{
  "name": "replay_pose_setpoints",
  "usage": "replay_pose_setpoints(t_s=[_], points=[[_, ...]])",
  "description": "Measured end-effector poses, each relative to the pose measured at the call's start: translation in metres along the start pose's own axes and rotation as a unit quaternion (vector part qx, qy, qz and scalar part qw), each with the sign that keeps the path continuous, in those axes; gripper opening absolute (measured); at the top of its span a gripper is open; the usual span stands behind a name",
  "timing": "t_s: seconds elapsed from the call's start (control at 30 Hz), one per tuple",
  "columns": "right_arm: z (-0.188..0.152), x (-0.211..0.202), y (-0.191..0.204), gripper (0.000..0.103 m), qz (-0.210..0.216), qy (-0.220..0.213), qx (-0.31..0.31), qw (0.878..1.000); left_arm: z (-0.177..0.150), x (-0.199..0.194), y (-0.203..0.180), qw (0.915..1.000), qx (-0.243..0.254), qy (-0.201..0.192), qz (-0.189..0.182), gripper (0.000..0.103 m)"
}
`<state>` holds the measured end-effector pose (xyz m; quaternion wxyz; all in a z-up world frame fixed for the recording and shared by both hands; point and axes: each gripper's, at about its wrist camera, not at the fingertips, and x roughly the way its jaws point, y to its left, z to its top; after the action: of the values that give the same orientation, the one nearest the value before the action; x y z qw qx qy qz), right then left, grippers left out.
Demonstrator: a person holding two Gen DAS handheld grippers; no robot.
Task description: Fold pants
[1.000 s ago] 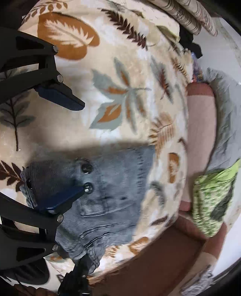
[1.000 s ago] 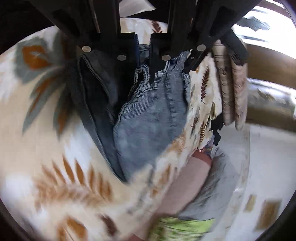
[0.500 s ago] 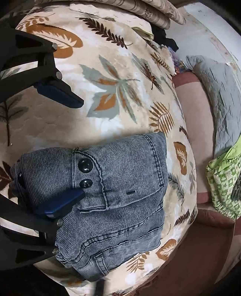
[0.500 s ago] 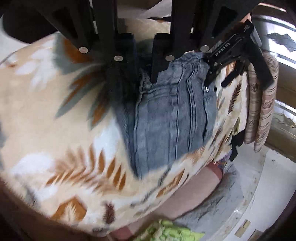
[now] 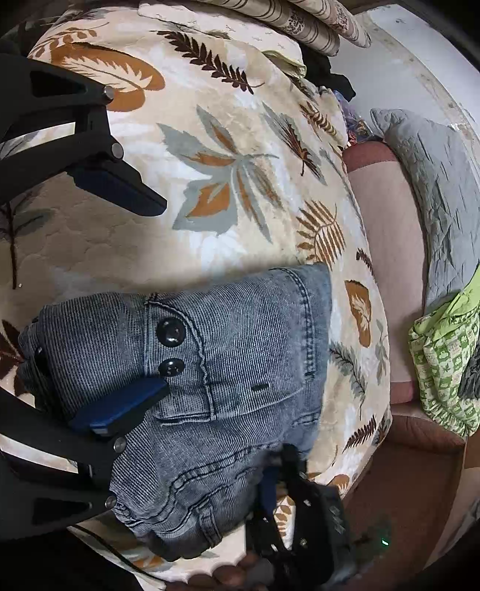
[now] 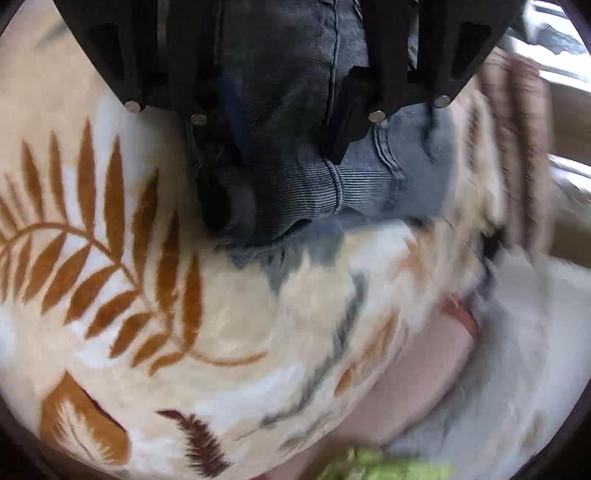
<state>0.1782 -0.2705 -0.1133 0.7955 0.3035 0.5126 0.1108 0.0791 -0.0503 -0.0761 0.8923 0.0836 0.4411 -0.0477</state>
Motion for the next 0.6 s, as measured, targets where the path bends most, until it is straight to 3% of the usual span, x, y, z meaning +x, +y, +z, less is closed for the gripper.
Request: replay_pose_setpoints(t_s=[0.1,0.2,0.23,0.27,0.33,0.37,0.43,0.5,0.6], points=[[-0.011,-0.021,0.022,0.047,-0.041,-0.003,-0.042,0.998,0.001,0.002,0.002,1.0,-0.005,0.003,-0.005,0.09],[-0.035,-0.052,0.038,0.047,0.013,-0.022,-0.071,0.997,0.0,0.002,0.002,1.0,-0.006,0.003,-0.006,0.09],[-0.046,-0.06,0.039,0.052,0.029,-0.026,-0.073,0.997,0.0,0.002,0.002,1.0,-0.005,0.002,-0.006,0.091],[-0.055,-0.061,0.033,0.061,0.033,-0.024,-0.074,0.996,0.0,0.003,0.002,1.0,-0.005,0.003,-0.006,0.091],[-0.075,-0.046,0.014,0.064,0.003,-0.004,-0.066,0.998,0.001,0.003,0.002,0.9999,-0.006,0.005,-0.007,0.091],[-0.083,-0.03,0.0,0.064,-0.002,0.019,-0.059,0.998,0.002,0.003,0.002,0.9999,-0.004,0.005,-0.01,0.091],[-0.088,-0.034,-0.007,0.06,0.019,-0.007,-0.065,0.998,0.005,-0.001,0.003,0.9999,0.001,0.003,-0.015,0.09],[-0.087,-0.038,-0.003,0.06,0.016,-0.006,-0.063,0.998,0.009,-0.01,0.009,0.9995,-0.004,-0.001,-0.03,0.09],[-0.087,-0.036,-0.004,0.06,0.014,0.0,-0.077,0.997,0.009,-0.032,0.025,0.9981,-0.031,-0.048,-0.022,0.09]])
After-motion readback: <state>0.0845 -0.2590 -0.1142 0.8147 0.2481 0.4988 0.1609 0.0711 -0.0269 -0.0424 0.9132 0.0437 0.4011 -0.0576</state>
